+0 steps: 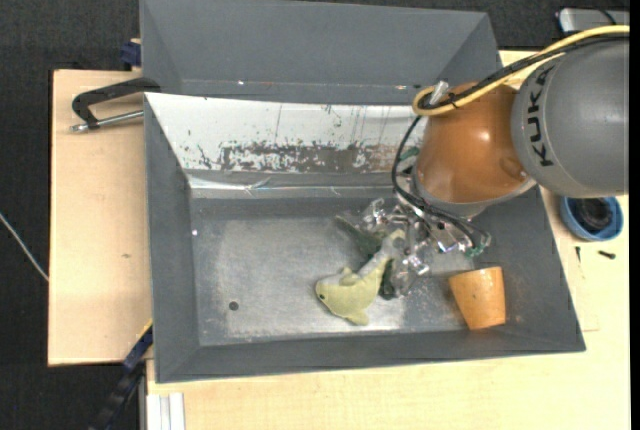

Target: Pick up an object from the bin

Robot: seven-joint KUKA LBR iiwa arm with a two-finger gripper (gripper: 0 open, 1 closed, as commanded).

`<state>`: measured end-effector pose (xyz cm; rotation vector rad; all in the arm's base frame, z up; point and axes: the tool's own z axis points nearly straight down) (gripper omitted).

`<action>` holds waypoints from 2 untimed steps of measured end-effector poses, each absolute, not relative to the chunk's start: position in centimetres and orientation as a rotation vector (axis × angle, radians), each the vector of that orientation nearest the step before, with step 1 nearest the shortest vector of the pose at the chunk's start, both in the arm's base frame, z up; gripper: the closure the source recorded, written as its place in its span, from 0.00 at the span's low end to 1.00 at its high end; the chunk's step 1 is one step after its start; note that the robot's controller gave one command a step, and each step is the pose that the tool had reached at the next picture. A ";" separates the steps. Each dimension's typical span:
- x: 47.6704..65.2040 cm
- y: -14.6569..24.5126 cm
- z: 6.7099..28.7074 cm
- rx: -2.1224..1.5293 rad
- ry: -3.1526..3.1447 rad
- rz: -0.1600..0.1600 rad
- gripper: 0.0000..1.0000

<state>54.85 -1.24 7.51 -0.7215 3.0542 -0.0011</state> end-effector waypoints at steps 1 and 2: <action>54.8 -1.3 7.5 -0.721 3.056 0.000 1.00; 55.5 -7.7 23.3 -1.018 2.959 -0.010 1.00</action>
Offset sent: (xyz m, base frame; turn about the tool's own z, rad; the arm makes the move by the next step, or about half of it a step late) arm 0.0000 0.0000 0.0000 0.0000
